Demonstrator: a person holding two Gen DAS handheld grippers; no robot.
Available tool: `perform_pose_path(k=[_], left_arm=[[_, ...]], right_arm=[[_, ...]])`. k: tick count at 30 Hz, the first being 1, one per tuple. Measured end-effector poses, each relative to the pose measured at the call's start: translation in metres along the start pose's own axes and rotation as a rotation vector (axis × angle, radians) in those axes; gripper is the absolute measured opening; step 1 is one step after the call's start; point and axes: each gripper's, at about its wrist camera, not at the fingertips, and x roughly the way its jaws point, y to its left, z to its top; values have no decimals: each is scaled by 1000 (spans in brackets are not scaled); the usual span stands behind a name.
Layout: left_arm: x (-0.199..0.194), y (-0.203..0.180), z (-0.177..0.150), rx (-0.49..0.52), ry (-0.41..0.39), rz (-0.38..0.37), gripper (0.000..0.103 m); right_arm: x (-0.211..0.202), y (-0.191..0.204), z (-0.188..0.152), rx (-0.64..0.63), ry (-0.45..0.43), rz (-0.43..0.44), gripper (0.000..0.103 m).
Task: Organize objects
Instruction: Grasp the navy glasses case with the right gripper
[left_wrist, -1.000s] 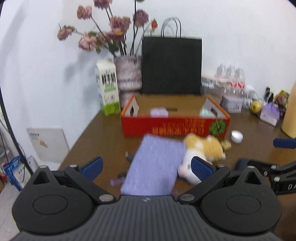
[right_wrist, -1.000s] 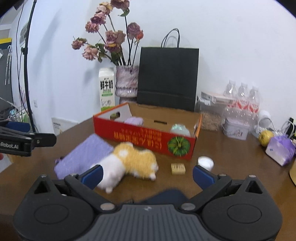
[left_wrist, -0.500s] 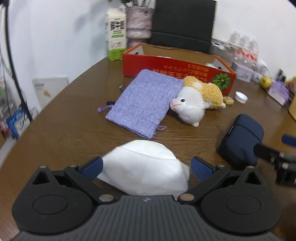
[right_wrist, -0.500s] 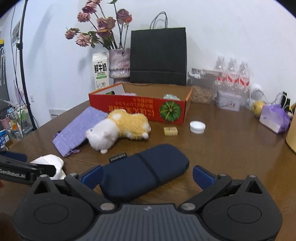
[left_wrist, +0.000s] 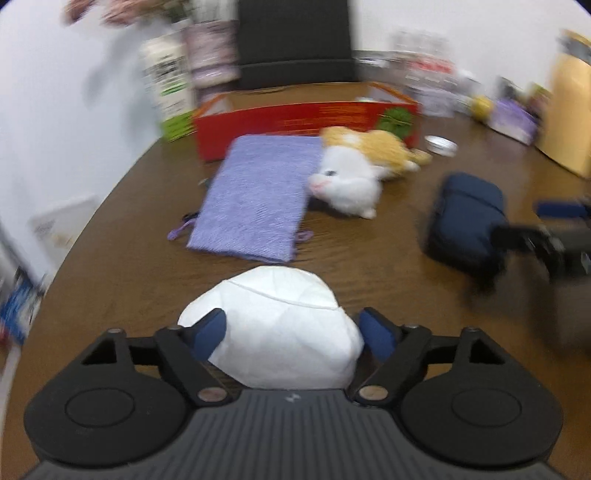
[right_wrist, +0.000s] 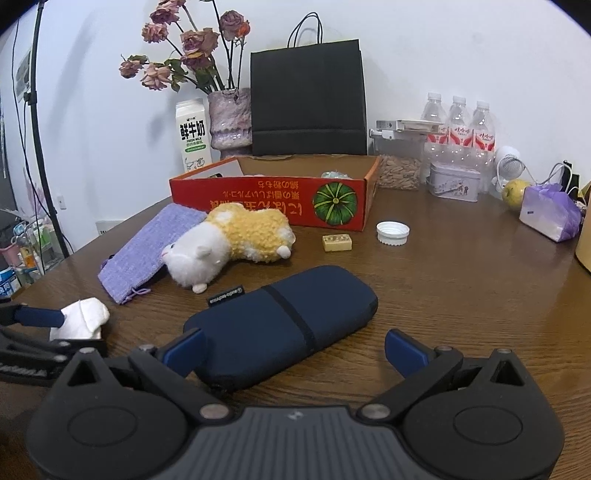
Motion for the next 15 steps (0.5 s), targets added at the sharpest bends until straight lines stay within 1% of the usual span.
perform_pose_path(k=[1, 2, 4, 5, 6, 8, 9, 12, 15], left_arm=[[-1, 5, 0, 16, 3, -12, 77], [-1, 9, 0, 15, 6, -12, 81], [-4, 19, -1, -26, -3, 22, 89], [-7, 21, -1, -52, -13, 37, 97], [-9, 23, -1, -86, -25, 53, 103], [-14, 22, -2, -150, -51, 77, 103], [-14, 22, -1, -174, -51, 92, 103], [-10, 21, 0, -286, -34, 177, 103], [0, 22, 0, -396, -13, 218, 103]], right_arm=[[-1, 0, 0, 0, -3, 2, 103], [-1, 0, 0, 0, -5, 2, 103], [-1, 1, 0, -4, -9, 0, 103], [-2, 1, 0, -4, -10, -1, 103], [-2, 1, 0, -4, -11, -2, 103], [-1, 1, 0, -4, -8, -4, 103], [-1, 0, 0, -3, -6, -5, 103], [0, 1, 0, -5, -4, -11, 103], [0, 1, 0, -6, -1, -18, 103]])
